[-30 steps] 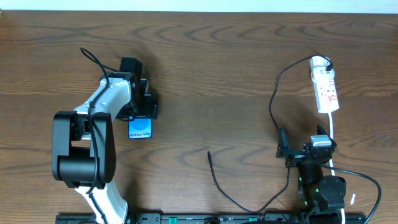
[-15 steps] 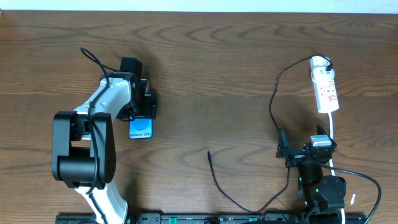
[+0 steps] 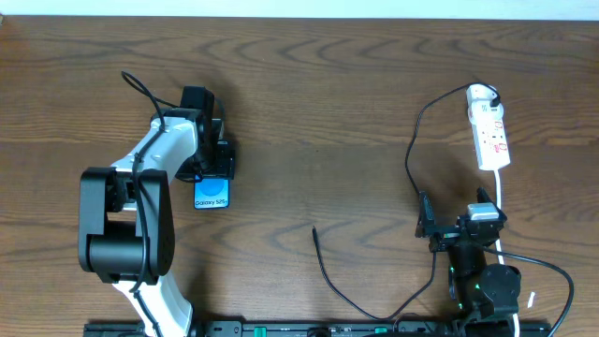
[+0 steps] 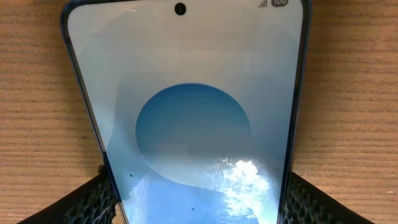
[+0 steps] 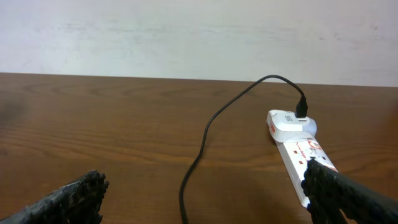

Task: Plug charger to phone and switch on socket
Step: 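Close the left gripper on the phone's long edges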

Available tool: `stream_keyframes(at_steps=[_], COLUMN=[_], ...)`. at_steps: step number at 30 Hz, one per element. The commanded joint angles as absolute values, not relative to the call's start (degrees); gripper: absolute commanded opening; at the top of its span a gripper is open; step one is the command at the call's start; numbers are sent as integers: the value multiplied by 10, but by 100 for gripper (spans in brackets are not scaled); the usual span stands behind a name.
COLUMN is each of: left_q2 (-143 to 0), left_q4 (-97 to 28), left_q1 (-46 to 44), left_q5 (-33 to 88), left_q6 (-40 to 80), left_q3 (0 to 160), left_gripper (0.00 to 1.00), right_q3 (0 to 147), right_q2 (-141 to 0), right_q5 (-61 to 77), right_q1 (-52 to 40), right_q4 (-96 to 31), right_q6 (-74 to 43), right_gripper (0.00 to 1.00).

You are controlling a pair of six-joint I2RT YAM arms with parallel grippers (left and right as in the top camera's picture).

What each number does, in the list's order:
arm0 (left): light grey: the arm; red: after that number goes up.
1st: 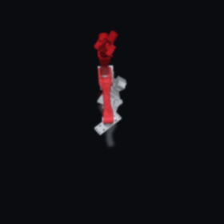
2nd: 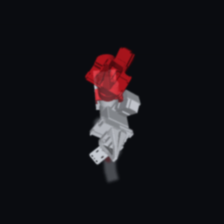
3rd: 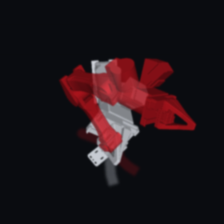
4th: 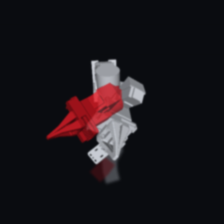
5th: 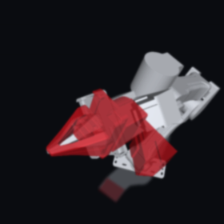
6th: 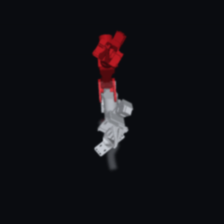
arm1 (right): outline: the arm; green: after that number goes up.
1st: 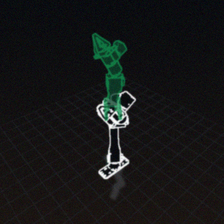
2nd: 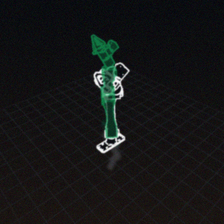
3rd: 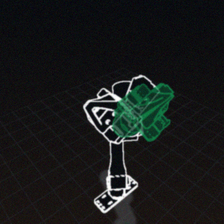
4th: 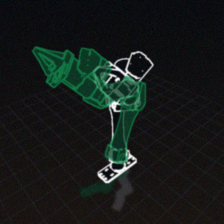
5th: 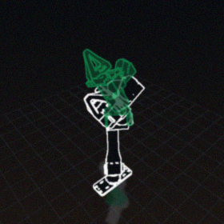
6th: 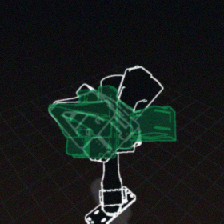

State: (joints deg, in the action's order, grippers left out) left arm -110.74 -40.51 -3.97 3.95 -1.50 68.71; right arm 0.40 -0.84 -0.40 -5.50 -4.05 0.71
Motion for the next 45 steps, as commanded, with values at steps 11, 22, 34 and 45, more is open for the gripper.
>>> stream_keyframes(at_steps=[11, 22, 34, 45], left_q2=[-1135, -1135, -1135, -1135], left_q4=[-411, -410, -410, -409], left_q1=[-43, -43, -43, -43], left_q5=[41, 41, 41, 41], left_q6=[-16, -16, -17, -17], left_q3=[658, 658, 658, 658], left_gripper=[28, 8, 7, 7], right_q3=[3, 3, 3, 3], right_q2=[-5, -5, -5, -5], right_q5=[-1, -1, -1, -1], right_q1=[-58, -58, -58, -58], right_q4=[-43, -43, -43, -43], right_q6=[14, 14, 14, 14], right_gripper=[99, 99, 99, 99])
